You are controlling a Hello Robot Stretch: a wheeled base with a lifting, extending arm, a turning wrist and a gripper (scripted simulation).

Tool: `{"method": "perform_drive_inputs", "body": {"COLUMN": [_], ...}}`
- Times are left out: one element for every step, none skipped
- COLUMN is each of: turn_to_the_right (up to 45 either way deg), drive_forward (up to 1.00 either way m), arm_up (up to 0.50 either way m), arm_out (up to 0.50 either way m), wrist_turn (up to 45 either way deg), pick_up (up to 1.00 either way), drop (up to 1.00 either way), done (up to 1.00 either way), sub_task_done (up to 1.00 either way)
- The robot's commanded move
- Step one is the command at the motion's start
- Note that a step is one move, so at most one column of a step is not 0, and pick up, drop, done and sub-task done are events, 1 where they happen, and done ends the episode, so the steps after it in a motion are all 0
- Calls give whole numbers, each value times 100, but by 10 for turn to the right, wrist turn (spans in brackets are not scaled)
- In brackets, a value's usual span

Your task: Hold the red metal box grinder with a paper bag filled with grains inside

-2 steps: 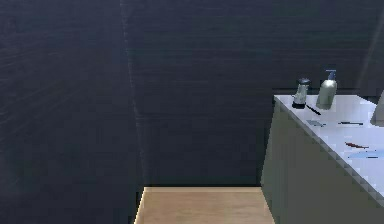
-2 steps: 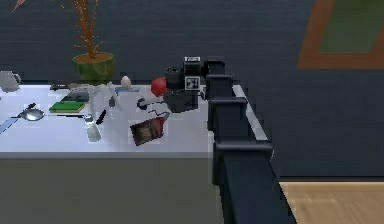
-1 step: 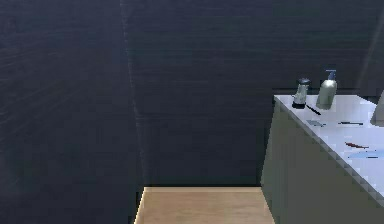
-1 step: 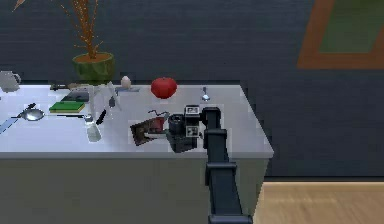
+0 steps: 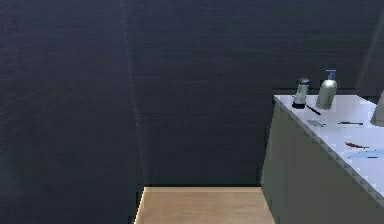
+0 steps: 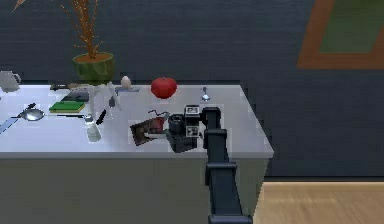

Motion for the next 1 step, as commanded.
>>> {"method": "perform_drive_inputs", "body": {"turn_to_the_right": [0], "drive_forward": [0], "arm_up": [10], "arm_out": [0], "wrist_turn": [0], "pick_up": [0], "drop": [0], "done": [0], "sub_task_done": [0]}}
